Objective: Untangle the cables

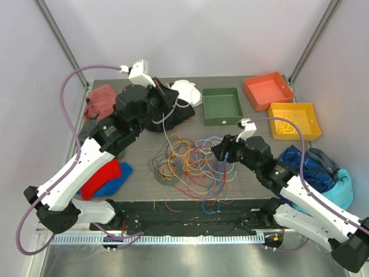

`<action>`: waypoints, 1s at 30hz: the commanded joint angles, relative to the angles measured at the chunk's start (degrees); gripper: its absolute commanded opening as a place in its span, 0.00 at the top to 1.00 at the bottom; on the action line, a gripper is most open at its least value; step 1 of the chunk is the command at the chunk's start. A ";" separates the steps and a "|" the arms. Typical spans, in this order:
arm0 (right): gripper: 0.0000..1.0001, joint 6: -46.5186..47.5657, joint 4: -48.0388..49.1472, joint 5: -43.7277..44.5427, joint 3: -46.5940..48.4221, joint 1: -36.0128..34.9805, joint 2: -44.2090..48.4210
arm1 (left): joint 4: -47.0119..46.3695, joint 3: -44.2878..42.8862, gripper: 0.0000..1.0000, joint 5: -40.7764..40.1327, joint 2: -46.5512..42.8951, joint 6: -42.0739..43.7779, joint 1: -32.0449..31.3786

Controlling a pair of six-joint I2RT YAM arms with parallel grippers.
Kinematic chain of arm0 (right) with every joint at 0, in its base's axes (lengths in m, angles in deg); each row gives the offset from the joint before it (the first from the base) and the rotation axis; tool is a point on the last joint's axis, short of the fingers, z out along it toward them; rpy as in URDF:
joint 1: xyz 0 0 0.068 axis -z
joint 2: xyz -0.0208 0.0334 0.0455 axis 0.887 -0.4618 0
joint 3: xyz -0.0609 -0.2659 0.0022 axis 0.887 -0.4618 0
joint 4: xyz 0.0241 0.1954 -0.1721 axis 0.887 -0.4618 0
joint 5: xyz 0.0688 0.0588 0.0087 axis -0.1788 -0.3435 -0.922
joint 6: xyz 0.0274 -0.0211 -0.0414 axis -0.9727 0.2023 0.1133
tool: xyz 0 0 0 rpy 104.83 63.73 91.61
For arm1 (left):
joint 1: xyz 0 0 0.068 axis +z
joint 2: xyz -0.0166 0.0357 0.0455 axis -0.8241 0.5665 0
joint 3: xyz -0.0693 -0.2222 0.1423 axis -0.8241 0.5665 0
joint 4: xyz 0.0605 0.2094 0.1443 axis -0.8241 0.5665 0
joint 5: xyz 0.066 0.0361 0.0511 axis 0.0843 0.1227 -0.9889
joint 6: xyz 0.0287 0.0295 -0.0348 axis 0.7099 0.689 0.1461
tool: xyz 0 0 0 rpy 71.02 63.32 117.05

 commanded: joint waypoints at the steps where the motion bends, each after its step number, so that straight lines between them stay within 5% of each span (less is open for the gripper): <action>1: 0.36 2.34 4.31 -4.35 4.66 -0.85 2.71 | 6.84 -12.73 1.00 2.93 5.10 8.27 -2.81; 8: 0.36 1.03 4.49 -3.66 3.61 -0.85 6.49 | 12.21 -32.59 1.00 4.17 12.75 13.54 -7.21; 18: 0.37 -1.43 -3.92 13.83 3.08 -0.77 18.60 | 8.09 -38.07 1.00 0.65 19.69 18.29 -7.48; 30: 0.39 -1.97 -14.41 26.32 6.42 -0.85 26.97 | 8.87 -53.26 1.00 13.03 39.71 8.28 3.24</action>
